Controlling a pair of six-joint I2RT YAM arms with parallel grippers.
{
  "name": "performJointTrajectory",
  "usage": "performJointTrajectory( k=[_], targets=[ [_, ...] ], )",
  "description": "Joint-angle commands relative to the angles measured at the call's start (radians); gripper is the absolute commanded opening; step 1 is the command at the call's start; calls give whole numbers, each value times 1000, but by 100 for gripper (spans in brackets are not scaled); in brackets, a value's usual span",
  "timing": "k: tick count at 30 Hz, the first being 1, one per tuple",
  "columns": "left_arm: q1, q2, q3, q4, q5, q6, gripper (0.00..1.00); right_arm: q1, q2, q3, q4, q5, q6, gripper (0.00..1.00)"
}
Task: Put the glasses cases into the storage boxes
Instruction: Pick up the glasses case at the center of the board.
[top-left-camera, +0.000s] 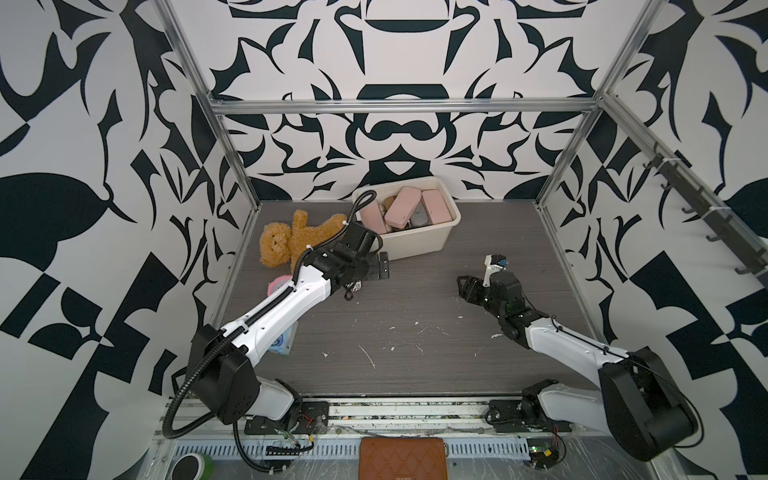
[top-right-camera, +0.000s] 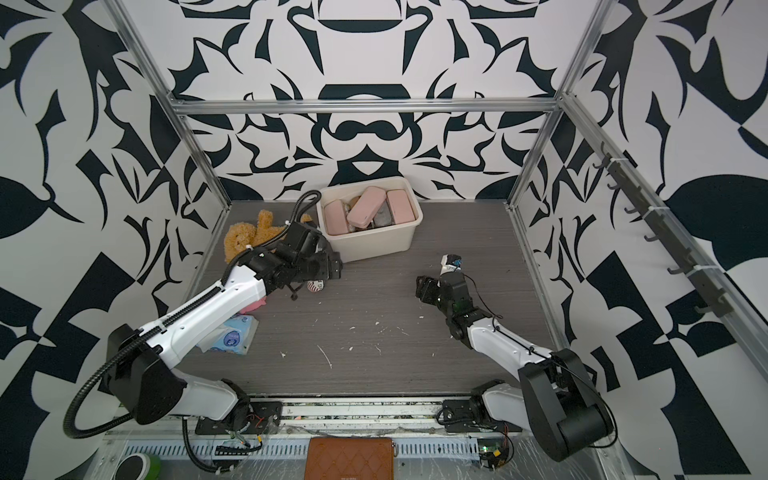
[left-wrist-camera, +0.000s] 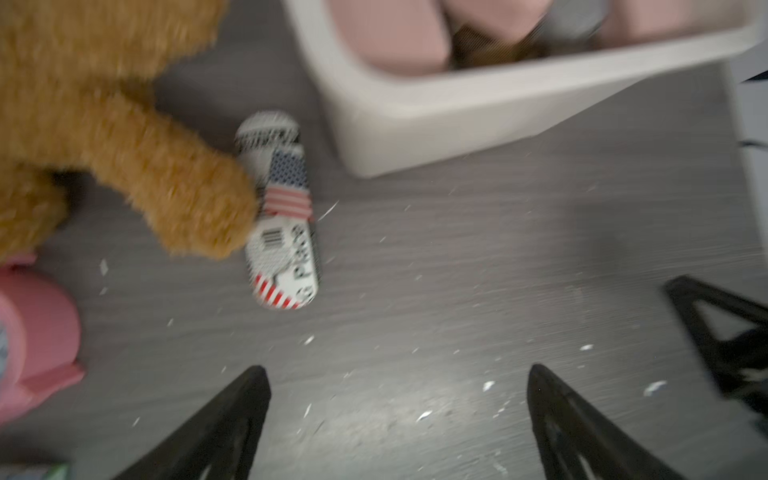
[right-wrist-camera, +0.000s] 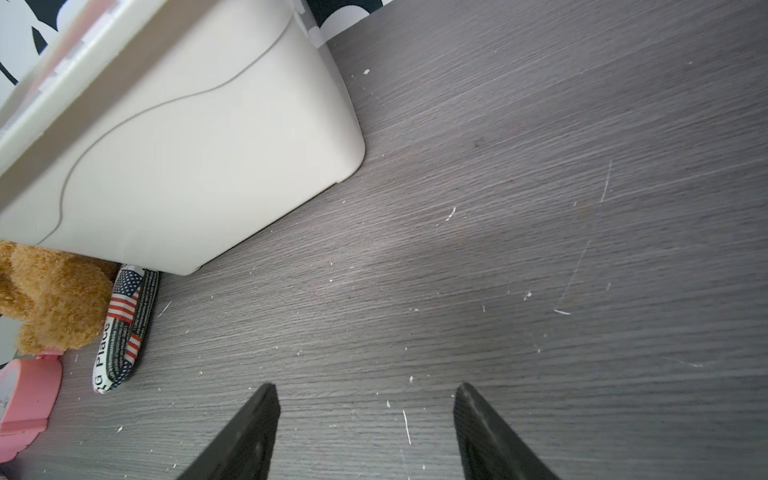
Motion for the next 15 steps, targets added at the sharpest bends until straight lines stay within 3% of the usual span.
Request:
performJointTrajectory(
  k=[1,5,10,15],
  targets=[
    [25,3,-67,-67,-80,-61,99,5,-9,36,10,-9,5,70],
    [87,95,-140,41,-26,-66,100,5,-13,37,4,-9,3,70],
    [91,308,-17,32,-54,7,96,5,-22,34,1,-6,2,70],
    [105,378,-8,127,-88,36,92,5,-31,34,-2,-9,0,70]
  ],
)
